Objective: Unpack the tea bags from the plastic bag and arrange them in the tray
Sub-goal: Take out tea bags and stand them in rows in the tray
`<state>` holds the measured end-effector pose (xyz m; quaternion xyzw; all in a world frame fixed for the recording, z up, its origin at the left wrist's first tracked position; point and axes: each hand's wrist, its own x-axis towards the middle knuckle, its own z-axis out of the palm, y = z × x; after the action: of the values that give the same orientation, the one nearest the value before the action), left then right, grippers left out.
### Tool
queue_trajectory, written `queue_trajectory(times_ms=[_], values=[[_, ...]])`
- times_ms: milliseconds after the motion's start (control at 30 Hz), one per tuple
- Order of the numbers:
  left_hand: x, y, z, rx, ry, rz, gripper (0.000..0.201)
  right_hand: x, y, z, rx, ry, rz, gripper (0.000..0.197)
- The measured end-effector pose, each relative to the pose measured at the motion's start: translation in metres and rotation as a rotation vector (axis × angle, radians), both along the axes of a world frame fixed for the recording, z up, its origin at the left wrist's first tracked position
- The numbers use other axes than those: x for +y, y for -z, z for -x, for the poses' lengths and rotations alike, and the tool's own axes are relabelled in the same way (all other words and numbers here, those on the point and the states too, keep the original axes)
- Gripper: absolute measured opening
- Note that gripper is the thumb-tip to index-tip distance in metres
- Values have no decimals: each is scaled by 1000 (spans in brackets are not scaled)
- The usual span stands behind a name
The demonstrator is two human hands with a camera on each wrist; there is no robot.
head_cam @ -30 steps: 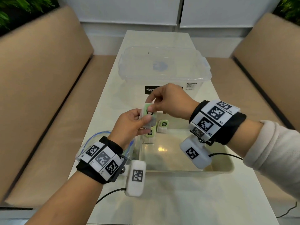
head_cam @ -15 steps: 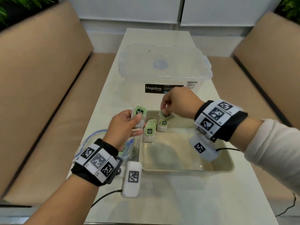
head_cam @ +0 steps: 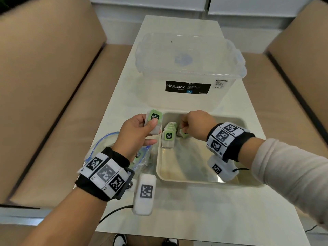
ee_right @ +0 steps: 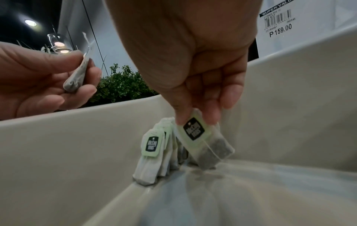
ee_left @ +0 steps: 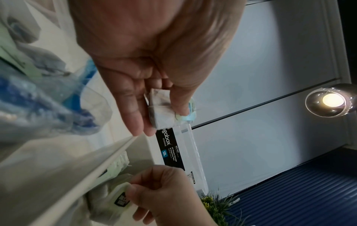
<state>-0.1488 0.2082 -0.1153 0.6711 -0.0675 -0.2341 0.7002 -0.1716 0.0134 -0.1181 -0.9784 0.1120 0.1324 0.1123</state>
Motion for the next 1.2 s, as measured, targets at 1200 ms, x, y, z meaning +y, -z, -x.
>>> queue_trajectory(times_ms=[1200], values=[[-12, -15, 6, -14, 53, -62, 18, 29, -73, 5, -314, -214, -282, 20]])
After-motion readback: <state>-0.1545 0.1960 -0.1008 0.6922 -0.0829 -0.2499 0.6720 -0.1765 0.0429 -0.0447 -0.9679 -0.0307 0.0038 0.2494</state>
